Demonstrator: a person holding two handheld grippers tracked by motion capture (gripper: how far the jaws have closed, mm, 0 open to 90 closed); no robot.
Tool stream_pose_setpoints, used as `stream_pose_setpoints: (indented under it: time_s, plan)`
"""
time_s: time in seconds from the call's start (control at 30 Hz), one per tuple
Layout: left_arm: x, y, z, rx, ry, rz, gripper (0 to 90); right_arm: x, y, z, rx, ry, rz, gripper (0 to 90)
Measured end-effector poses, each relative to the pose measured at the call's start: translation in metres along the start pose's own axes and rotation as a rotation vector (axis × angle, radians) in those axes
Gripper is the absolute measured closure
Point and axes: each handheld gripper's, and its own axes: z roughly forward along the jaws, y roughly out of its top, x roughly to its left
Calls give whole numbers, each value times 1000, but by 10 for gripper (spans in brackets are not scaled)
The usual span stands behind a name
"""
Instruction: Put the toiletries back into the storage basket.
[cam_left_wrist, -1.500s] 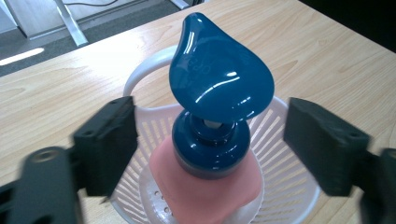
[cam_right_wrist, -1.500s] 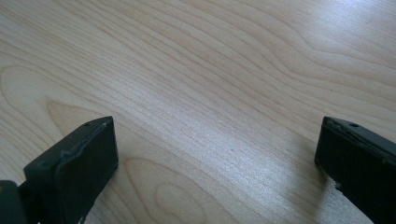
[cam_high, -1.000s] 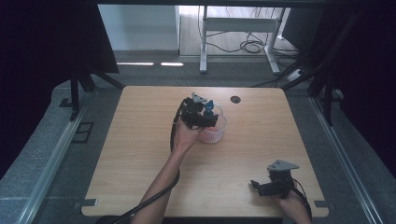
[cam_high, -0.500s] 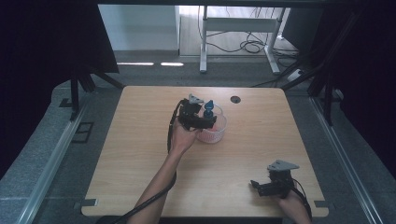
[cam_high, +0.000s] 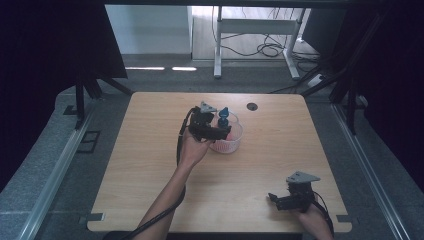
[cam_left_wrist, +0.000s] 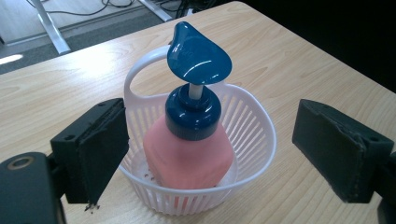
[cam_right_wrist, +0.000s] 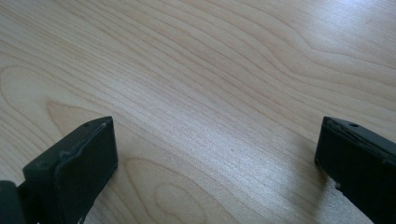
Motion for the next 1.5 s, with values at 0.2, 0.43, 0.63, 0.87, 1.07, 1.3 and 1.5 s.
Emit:
stream_pose_setpoints:
  time_s: [0.2,0.43,0.63,0.87,1.07,1.3,1.5]
  plan:
    - [-1,-2,-6,-6,-4,3,107,0,0,0,0,0,0,0]
    - [-3,-4,-11,-6,-13,11,107,0,0,0,0,0,1,0]
    - [-8,-5,-15,-3,-20,30,108,0,0,0,0,0,0,0]
    - [-13,-7,-19,-1,-29,51,108,0,0,0,1,0,0,0]
    - [-15,-11,-23,-4,-38,58,108,0,0,0,1,-1,0,0]
    - [-16,-17,-28,-5,-43,63,109,0,0,0,1,-1,-1,0]
    - [-15,-22,-33,-5,-44,65,109,0,0,0,1,-1,-1,0]
